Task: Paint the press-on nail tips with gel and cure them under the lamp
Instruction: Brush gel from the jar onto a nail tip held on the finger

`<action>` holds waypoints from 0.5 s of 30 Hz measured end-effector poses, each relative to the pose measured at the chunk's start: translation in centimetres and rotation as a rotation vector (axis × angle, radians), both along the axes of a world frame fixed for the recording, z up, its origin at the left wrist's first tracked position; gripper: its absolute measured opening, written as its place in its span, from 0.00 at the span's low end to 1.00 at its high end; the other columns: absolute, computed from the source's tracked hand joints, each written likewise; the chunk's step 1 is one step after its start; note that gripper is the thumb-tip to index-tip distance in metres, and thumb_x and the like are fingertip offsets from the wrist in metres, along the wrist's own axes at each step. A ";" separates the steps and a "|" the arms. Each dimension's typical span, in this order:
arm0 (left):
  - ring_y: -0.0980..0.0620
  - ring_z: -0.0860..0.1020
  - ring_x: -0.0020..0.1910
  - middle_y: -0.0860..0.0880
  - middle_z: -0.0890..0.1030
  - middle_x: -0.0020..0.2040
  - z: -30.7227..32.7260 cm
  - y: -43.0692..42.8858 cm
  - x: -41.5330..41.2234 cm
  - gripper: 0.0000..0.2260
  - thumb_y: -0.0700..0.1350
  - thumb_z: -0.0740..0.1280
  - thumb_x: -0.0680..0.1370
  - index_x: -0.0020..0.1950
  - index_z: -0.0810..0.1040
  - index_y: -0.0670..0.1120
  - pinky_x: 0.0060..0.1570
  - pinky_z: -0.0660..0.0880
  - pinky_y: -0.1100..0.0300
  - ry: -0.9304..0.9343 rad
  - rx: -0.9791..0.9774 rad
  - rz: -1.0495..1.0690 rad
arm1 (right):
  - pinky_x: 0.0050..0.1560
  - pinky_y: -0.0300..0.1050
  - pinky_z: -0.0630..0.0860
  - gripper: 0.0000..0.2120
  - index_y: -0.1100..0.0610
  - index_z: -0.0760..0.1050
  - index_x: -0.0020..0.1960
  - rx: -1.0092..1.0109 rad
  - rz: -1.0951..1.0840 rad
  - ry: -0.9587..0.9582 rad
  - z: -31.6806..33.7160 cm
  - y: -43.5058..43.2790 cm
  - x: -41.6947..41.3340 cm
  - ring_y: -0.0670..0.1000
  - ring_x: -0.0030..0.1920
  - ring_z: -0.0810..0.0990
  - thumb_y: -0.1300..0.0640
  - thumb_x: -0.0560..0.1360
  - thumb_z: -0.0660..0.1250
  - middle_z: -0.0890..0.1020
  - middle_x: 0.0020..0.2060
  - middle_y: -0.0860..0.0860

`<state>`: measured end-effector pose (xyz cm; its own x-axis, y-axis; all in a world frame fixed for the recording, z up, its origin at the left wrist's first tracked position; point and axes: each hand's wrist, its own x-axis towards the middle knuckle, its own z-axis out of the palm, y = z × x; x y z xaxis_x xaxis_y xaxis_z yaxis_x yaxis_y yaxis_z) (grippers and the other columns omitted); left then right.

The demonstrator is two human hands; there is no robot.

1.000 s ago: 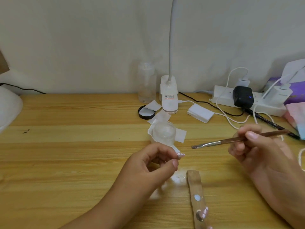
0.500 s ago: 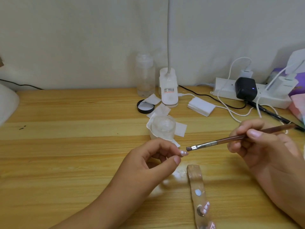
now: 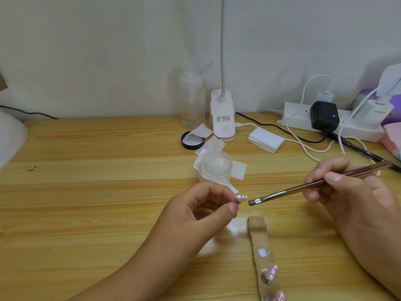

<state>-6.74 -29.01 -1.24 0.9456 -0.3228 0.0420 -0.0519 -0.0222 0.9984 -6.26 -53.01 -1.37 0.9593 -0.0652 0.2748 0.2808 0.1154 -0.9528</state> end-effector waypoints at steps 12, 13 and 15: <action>0.61 0.78 0.37 0.56 0.84 0.39 0.1 -0.4 -0.1 0.03 0.48 0.73 0.66 0.38 0.83 0.55 0.38 0.74 0.70 0.056 -0.014 0.055 | 0.40 0.36 0.78 0.15 0.50 0.81 0.36 0.053 0.062 -0.020 0.5 0.4 -0.3 0.48 0.34 0.80 0.62 0.70 0.58 0.79 0.33 0.50; 0.61 0.78 0.37 0.56 0.84 0.38 0.2 -0.4 -0.2 0.03 0.48 0.73 0.66 0.37 0.82 0.55 0.38 0.73 0.70 0.058 -0.017 0.054 | 0.40 0.36 0.78 0.15 0.50 0.81 0.36 0.048 0.066 -0.022 0.5 0.4 -0.3 0.48 0.34 0.80 0.62 0.70 0.58 0.79 0.33 0.50; 0.61 0.77 0.36 0.56 0.84 0.38 0.3 -0.5 -0.2 0.03 0.47 0.73 0.66 0.36 0.82 0.55 0.38 0.74 0.70 0.059 -0.017 0.052 | 0.41 0.36 0.78 0.15 0.51 0.81 0.37 0.046 0.074 -0.025 0.5 0.4 -0.3 0.48 0.34 0.80 0.62 0.71 0.58 0.79 0.34 0.51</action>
